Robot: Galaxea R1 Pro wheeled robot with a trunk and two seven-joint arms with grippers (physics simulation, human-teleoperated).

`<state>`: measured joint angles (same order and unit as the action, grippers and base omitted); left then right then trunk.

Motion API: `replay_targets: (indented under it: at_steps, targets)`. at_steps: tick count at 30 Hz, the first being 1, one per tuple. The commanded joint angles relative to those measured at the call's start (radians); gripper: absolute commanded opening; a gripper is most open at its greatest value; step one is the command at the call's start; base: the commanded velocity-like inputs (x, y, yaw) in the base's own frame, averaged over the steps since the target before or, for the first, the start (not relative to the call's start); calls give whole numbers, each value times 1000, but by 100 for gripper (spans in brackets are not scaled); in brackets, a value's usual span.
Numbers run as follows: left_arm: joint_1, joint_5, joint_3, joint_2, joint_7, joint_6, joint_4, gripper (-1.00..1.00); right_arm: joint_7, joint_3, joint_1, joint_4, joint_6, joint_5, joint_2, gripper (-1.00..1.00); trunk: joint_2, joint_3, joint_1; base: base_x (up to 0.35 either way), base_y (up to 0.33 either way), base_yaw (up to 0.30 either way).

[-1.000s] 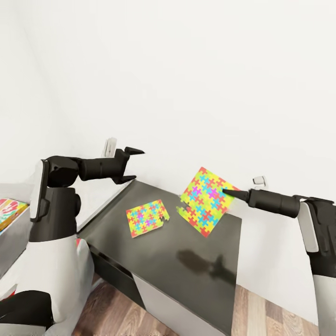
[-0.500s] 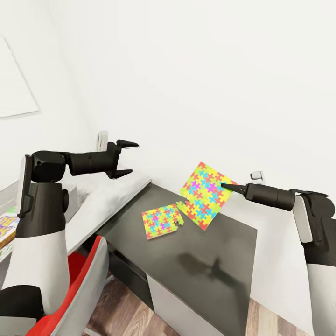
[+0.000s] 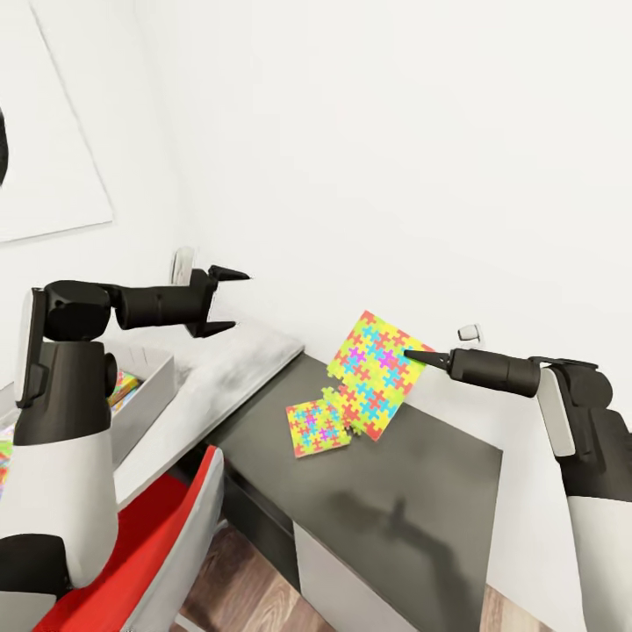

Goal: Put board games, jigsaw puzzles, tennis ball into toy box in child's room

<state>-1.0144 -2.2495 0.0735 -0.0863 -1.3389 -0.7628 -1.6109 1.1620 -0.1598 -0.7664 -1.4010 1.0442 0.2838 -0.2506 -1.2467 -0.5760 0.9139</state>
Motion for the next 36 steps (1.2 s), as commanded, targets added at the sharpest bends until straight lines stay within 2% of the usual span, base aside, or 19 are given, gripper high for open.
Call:
replay_targets:
  at_steps: [1, 12, 17, 18, 21, 22, 24, 25, 26, 29, 32, 36]
  targets:
    - [0, -6, 2, -9, -12, -9, 0, 100, 4, 0, -1, 0, 3, -3, 0, -100, 7, 4, -4, 0, 0, 139]
    - [4, -6, 2, -32, -17, -10, 0, 100, 4, 10, 2, 0, 3, -1, 1, -100, 84, 52, -46, 0, 0, 95]
    - [8, -8, -3, -38, -17, -13, 0, 100, 4, 10, 2, 1, 3, 1, 0, -100, 84, 53, -46, 0, 0, 126]
    - [9, -50, -6, -35, -16, -17, 0, 100, 4, 10, -5, 20, 3, 2, 3, -100, 84, 54, -46, 0, 0, 270]
    - [10, -94, -4, -41, -16, -19, 0, 100, 4, 10, -27, 53, 3, 2, 21, -100, 84, 54, -46, 0, 0, 280]
    - [33, -107, 15, -57, -15, -37, 0, 100, 2, 11, -86, 183, 3, -2, 64, -100, 84, 54, -46, 0, 0, 293]
    - [47, -107, 38, -69, -14, -49, 0, 100, 2, 12, -114, 241, 3, -3, 73, -100, 84, 54, -46, 0, 0, 295]
    - [79, -107, 84, -86, -12, -69, 0, 100, 1, 13, -149, 314, 3, -5, 82, -100, 84, 54, -46, 0, 0, 297]
    - [101, -107, 114, -97, -4, -85, 0, 100, 1, 14, -164, 345, 3, -5, 87, -100, 84, 54, -46, 0, 0, 297]
    - [140, -107, 164, -112, 37, -115, 0, 100, 1, 22, -182, 383, 3, -6, 97, -100, 84, 54, -46, 0, 0, 298]
    - [159, -107, 185, -118, 74, -128, 0, 100, 1, 49, -188, 398, 3, -6, 105, -100, 84, 54, -46, 0, 0, 296]
    - [163, -107, 190, -119, 82, -130, 0, 100, 1, 55, -189, 401, 3, -6, 107, -100, 84, 54, -46, 0, 0, 293]
